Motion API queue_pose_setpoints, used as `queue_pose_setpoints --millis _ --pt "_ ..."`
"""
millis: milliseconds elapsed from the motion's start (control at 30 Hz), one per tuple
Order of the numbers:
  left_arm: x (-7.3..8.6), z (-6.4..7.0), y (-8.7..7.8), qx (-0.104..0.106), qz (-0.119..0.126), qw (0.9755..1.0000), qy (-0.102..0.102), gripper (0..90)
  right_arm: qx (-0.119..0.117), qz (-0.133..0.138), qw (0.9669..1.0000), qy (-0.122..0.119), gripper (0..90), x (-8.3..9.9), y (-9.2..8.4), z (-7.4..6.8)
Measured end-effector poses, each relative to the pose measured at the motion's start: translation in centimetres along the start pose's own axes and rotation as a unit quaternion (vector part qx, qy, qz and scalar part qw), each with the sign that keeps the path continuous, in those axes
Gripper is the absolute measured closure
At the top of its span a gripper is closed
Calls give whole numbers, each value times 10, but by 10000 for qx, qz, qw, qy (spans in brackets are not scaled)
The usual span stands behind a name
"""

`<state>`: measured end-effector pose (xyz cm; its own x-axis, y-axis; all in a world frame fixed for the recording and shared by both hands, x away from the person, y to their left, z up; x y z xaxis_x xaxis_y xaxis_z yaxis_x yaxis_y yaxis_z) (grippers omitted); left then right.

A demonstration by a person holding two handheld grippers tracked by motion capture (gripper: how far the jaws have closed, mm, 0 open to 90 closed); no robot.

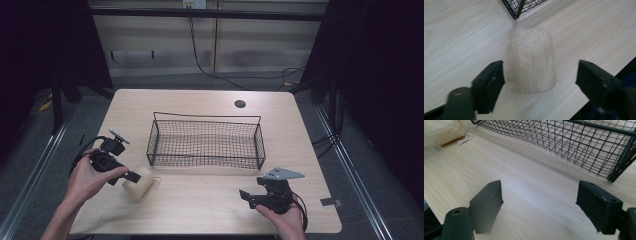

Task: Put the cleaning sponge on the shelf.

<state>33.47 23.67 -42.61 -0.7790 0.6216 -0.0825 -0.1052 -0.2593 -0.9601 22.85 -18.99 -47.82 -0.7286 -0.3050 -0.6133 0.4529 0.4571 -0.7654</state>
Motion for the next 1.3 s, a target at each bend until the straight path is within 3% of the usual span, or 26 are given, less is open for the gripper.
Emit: queue_pose_setpoints --millis 100,233,300,400,500,667,933,1033,1300 --pt "0 0 3 -159 -96 9998 -20 216 -11 -26 10000 -3 204 0 1 0" --pt "0 0 10 -216 -282 9994 -21 203 -48 -119 9999 -33 204 1 3 -1" --pt "-1 -2 12 -212 -239 9995 -77 165 -41 -133 9999 -40 204 1 3 -2" --pt "-1 -4 17 -119 -311 9994 -49 167 -43 -147 9999 -41 204 1 3 -2" --pt "-3 -5 22 -183 -344 9992 -97 178 -56 -162 9998 -44 204 1 4 -2" --pt "-8 -5 29 -136 -462 9988 23 181 -85 -180 9998 -98 203 1 4 -4" --pt "-14 -4 41 -275 -683 9973 -6 173 -141 -225 9995 -162 202 0 5 -6" --pt "-17 -3 49 -448 -826 9956 -39 168 -128 -238 9995 -165 200 0 6 -6" --pt "-20 1 58 -396 -1023 9939 84 231 -156 -294 9992 -204 200 0 8 -8"
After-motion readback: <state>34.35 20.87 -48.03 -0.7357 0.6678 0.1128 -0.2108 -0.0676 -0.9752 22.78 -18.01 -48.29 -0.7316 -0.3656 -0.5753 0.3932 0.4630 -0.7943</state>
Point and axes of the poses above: each handheld gripper's, and its own axes: y roughly forward along the jaws, x roughly out of its underside, z roughly to its right, the point moved 3 cm from there along y, roughly forward along the jaws, and after that the axes turned 11 degrees about -z, right-handed, at the moved point
